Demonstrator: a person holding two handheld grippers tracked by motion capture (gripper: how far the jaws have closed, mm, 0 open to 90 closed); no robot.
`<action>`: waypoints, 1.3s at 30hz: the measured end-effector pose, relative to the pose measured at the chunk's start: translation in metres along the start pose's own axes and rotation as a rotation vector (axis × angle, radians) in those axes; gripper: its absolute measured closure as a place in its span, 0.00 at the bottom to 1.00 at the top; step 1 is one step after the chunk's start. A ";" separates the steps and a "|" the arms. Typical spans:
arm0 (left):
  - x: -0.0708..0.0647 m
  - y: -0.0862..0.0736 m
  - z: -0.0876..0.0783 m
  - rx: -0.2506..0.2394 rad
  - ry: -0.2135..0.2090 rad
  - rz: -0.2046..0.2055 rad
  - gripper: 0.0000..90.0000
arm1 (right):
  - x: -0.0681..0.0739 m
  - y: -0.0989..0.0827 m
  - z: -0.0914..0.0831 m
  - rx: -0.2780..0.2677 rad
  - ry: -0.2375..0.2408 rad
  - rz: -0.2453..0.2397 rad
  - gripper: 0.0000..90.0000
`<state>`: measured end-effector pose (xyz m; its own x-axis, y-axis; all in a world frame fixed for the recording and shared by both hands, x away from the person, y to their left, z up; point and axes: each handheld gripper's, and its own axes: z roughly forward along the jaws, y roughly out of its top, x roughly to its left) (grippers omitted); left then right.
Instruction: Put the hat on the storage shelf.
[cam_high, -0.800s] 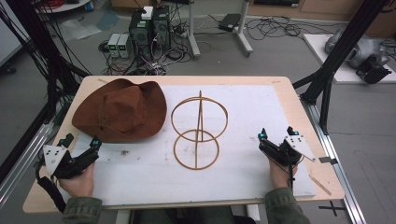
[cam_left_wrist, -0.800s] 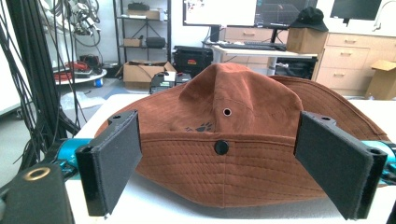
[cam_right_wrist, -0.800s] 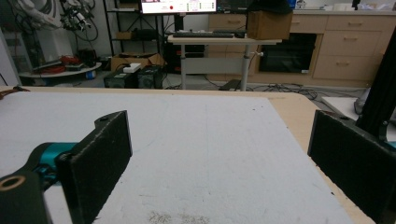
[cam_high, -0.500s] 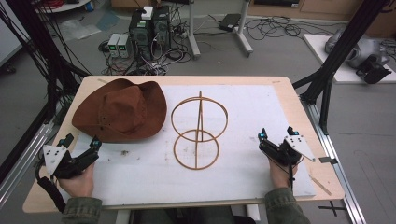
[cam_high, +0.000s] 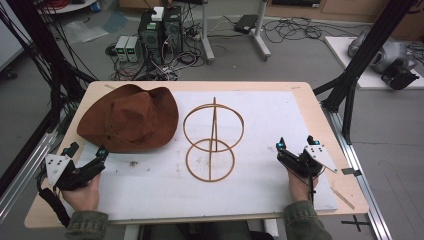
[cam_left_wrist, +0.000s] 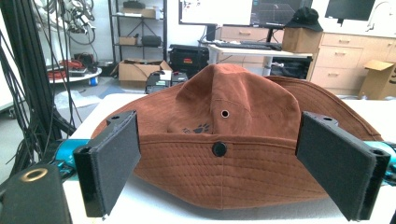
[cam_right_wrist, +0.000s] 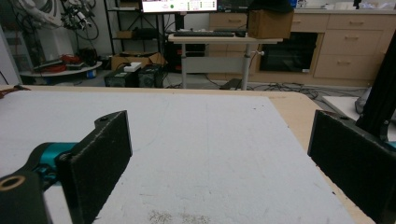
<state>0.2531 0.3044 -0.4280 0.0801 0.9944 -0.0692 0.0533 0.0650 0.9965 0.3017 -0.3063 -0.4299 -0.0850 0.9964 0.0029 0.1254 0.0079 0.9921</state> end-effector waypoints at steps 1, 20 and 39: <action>-0.001 0.001 0.000 -0.002 -0.002 0.003 0.16 | 0.000 0.000 0.000 -0.001 0.002 0.002 0.06; -0.007 0.020 0.006 0.022 -0.057 0.059 0.16 | -0.005 0.001 0.000 -0.008 -0.010 0.012 0.06; 0.003 0.034 0.046 0.158 -0.092 0.030 0.14 | -0.005 0.001 0.000 -0.015 -0.010 0.004 0.06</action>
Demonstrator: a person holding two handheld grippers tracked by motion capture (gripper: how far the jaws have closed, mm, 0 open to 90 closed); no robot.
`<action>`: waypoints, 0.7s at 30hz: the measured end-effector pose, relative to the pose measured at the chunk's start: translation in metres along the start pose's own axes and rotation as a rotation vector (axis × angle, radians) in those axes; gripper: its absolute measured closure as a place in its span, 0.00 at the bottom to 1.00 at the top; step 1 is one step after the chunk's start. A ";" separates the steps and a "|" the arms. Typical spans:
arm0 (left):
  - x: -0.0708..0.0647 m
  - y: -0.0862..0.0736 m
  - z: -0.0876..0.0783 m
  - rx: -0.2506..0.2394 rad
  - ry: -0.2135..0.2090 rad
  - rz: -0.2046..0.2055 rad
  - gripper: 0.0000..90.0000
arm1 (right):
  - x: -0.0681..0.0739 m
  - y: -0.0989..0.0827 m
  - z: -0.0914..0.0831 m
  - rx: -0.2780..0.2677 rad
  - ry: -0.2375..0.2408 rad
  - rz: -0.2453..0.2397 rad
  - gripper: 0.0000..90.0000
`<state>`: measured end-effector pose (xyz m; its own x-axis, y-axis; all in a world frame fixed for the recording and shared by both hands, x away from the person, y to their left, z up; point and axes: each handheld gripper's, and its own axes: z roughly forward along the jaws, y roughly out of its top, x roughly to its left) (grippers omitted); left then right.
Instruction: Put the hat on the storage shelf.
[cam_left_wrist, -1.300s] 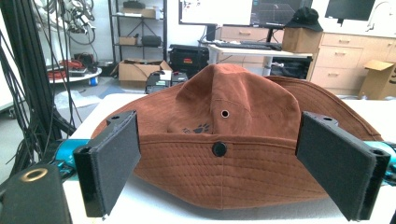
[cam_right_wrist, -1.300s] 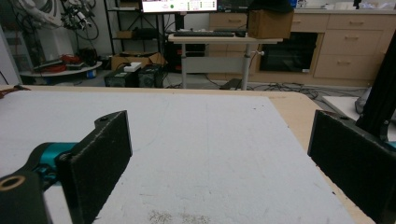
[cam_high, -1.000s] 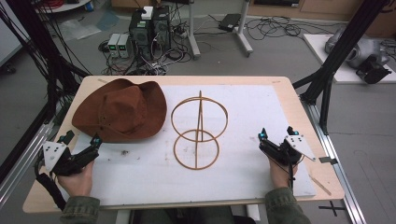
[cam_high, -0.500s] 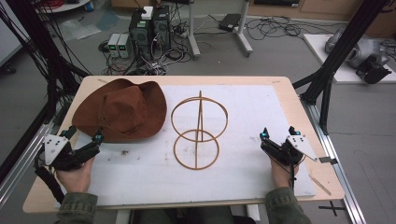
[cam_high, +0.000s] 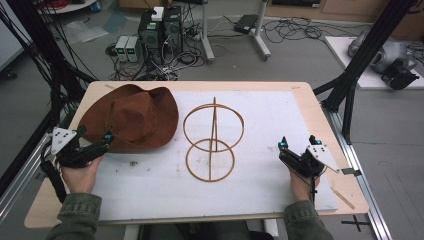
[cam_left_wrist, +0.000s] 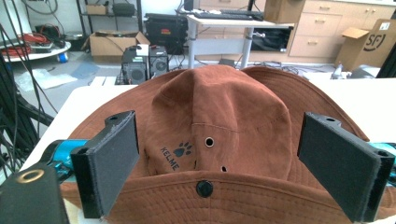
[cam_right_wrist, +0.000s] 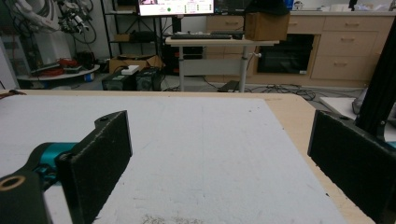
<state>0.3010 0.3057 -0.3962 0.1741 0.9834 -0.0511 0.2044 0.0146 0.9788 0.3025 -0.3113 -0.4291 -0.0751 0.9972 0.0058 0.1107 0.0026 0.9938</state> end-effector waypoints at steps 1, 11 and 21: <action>0.001 0.000 0.002 0.006 0.000 0.005 0.14 | 0.000 0.000 0.000 -0.002 0.001 0.000 0.06; 0.003 0.002 0.020 0.048 0.005 0.011 0.15 | -0.001 0.000 0.000 0.002 0.001 0.010 0.06; 0.005 0.004 0.043 0.103 -0.013 0.015 0.14 | 0.000 -0.001 0.003 0.012 0.011 0.016 0.06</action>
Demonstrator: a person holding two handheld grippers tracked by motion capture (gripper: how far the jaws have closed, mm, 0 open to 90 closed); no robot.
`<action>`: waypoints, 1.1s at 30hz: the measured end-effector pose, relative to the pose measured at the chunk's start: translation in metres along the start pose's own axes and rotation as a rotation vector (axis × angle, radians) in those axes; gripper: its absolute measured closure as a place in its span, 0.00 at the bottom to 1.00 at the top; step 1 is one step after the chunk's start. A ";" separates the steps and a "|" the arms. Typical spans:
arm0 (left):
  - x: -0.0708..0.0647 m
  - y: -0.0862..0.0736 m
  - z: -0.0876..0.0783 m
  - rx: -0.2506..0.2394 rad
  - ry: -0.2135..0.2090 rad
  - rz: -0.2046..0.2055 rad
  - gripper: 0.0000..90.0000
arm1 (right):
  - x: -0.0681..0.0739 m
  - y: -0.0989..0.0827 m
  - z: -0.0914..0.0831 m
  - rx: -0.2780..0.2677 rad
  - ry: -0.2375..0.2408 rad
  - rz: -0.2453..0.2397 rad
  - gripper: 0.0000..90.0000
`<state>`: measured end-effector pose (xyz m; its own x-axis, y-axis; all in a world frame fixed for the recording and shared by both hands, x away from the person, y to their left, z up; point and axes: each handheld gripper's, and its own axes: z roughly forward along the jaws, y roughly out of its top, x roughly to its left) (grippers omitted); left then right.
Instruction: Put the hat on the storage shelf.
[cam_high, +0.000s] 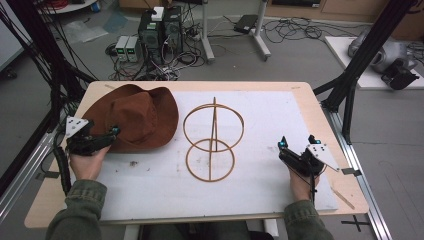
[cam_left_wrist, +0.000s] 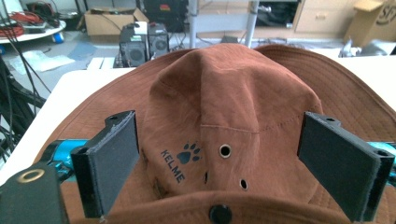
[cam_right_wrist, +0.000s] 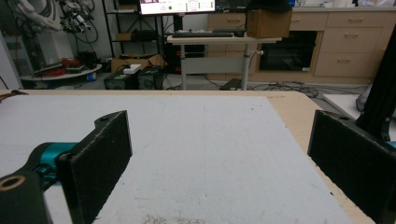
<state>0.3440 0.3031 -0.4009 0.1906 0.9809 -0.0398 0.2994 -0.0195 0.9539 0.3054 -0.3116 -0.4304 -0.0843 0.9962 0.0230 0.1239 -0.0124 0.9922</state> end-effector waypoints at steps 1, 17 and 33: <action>0.000 0.002 0.002 0.000 0.001 0.006 0.14 | 0.000 0.000 0.000 0.001 0.000 0.004 0.06; -0.001 0.012 0.042 0.095 0.005 0.029 0.14 | -0.001 0.000 0.001 -0.001 0.007 0.022 0.06; 0.002 0.004 0.052 0.207 -0.010 0.025 0.17 | -0.001 0.000 0.001 -0.002 0.012 0.027 0.06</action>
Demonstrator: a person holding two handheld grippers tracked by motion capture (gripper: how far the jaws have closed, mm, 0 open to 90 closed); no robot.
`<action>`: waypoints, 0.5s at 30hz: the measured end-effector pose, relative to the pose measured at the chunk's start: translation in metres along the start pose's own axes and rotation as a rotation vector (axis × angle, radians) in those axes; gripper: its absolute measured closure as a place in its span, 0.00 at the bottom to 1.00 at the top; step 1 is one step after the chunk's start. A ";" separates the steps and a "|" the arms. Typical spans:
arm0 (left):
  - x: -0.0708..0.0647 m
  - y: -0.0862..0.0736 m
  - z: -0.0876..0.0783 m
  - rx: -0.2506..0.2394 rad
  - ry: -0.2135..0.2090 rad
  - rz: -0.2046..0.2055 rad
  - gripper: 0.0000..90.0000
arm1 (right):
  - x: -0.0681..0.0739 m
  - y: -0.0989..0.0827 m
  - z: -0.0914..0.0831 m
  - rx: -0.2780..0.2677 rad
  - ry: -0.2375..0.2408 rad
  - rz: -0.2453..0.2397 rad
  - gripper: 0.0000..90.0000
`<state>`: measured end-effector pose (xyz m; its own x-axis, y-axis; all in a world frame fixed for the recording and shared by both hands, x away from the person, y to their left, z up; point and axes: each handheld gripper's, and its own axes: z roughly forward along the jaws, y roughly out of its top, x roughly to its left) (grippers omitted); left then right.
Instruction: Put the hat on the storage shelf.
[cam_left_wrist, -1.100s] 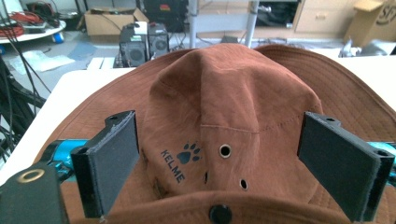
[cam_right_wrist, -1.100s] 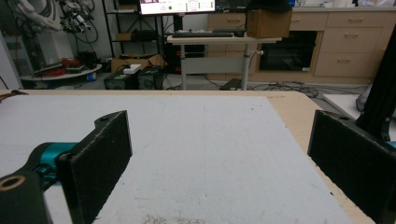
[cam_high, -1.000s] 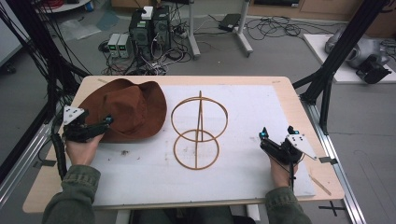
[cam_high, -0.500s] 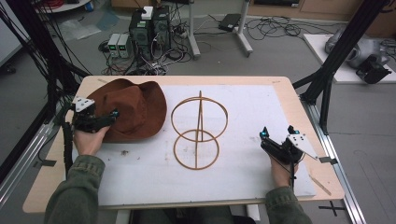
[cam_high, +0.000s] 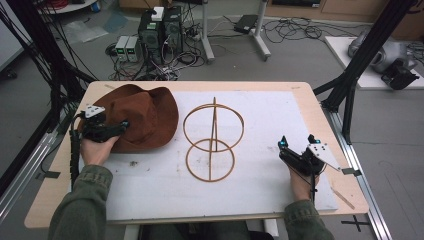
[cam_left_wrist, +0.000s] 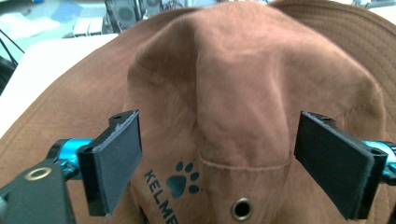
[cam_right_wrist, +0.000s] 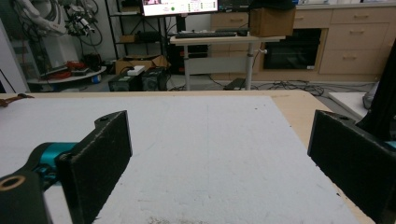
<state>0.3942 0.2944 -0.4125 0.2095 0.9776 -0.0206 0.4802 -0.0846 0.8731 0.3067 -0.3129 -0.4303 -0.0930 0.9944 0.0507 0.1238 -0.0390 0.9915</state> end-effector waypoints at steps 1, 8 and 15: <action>0.000 -0.001 0.001 0.005 -0.003 -0.001 0.18 | 0.000 0.000 0.000 0.001 0.000 -0.001 0.06; -0.004 0.000 0.001 -0.007 -0.028 0.013 0.36 | 0.000 0.000 0.000 0.000 0.001 -0.001 0.06; -0.008 0.001 -0.001 -0.004 -0.052 0.027 0.80 | 0.000 0.000 0.000 0.000 0.001 -0.006 0.06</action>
<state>0.3923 0.2862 -0.4114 0.2665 0.9636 -0.0227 0.4706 -0.1095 0.8755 0.3069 -0.3130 -0.4304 -0.0947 0.9945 0.0452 0.1236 -0.0333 0.9918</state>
